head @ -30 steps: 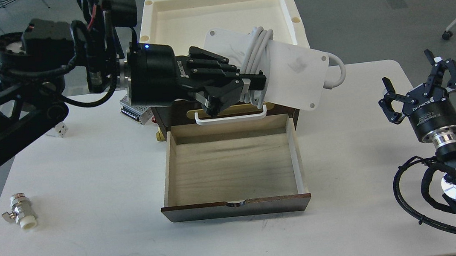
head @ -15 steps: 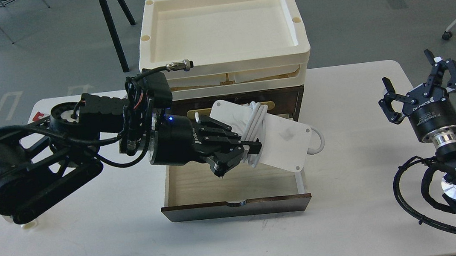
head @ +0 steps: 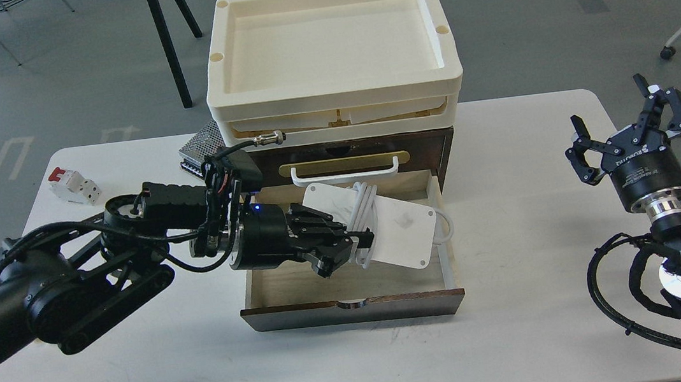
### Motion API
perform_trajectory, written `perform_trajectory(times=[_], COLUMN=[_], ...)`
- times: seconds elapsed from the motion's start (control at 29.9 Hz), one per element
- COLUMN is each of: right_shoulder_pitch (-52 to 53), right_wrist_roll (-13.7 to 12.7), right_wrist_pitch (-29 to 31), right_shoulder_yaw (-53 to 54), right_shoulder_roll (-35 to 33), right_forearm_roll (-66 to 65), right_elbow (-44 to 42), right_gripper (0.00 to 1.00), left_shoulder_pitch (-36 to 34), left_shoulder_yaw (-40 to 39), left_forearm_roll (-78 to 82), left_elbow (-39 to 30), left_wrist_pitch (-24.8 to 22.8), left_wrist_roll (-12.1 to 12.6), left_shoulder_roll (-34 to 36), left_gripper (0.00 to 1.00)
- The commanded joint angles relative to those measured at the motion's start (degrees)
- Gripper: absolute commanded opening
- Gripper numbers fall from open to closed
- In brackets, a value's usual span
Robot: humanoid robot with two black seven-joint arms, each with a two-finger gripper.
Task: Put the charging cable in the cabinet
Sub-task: 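Carry the adapter with the left hand over the open drawer, then lower the adapter into the drawer and open the left hand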
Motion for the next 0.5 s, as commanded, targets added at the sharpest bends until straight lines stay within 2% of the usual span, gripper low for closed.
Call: perform_trajectory(times=[0.0,0.33,0.47], right_shoulder_pitch=[0.0,0.0,0.0], right_wrist_roll=[0.0,0.0,0.0], right_wrist_pitch=[0.0,0.0,0.0], right_shoulder_yaw=[0.0,0.0,0.0], right_shoulder_roll=[0.0,0.0,0.0], right_forearm_roll=[0.0,0.0,0.0], right_elbow=[-0.01,-0.01,-0.01], right_gripper=[1.0,0.99,0.99], left_shoulder_pitch=[1.08,4.16,4.16], left_shoulder_yaw=[0.09,0.18,0.18], left_forearm_roll=[-0.13,0.83,1.62], left_elbow=[4.46,7.63,10.88], left_wrist_pitch=[1.95,3.1,3.45], left_wrist_roll=[-0.01,-0.01,-0.01], left_shoulder_roll=[-1.09,-3.29,-5.31], left_gripper=[0.03,0.03,0.04])
